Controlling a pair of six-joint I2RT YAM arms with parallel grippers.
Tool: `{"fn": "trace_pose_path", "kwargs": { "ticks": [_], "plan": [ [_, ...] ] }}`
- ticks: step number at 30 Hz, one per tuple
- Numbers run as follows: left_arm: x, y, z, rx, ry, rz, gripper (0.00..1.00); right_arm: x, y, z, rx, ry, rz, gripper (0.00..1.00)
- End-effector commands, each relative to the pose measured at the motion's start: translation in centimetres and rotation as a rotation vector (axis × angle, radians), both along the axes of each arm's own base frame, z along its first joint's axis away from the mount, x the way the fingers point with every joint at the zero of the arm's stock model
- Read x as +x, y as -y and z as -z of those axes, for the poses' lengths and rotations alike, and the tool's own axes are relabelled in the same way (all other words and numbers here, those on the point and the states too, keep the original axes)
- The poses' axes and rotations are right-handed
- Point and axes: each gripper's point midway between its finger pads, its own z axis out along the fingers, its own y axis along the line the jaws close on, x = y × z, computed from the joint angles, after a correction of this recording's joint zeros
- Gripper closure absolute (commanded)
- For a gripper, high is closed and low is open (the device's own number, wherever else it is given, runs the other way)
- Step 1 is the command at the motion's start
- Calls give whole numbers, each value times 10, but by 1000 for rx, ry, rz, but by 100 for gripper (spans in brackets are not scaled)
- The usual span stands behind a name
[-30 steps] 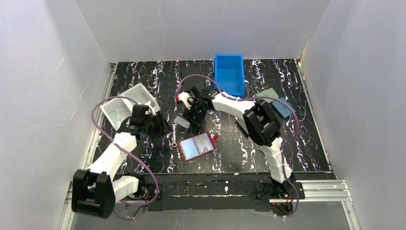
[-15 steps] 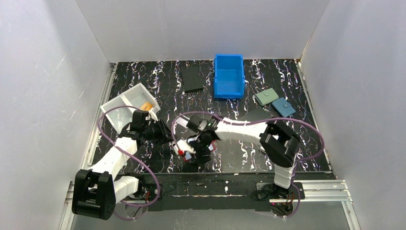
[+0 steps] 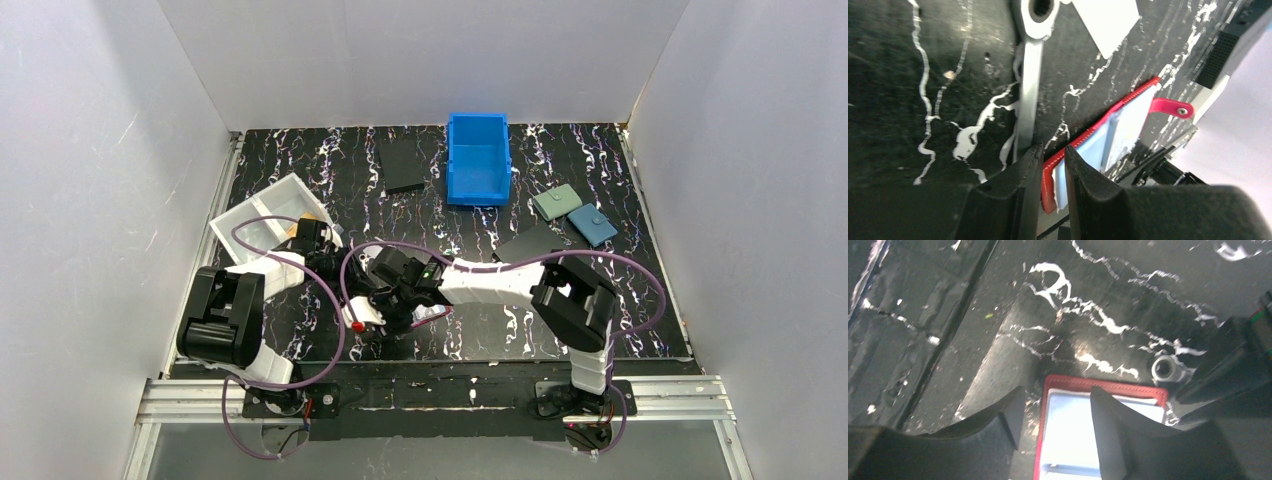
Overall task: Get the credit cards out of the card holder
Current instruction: Move the card holder to the center of the board.
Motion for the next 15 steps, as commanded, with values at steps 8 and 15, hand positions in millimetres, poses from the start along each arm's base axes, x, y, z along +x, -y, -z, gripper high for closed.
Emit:
{"fn": "trace_pose_path", "kwargs": {
  "ticks": [8, 15],
  "plan": [
    [-1, -49, 14, 231, -30, -54, 79, 19, -41, 33, -26, 70, 149, 66],
    [8, -55, 1, 218, 6, -67, 79, 50, 4, 39, -114, 87, 263, 66]
  ]
}}
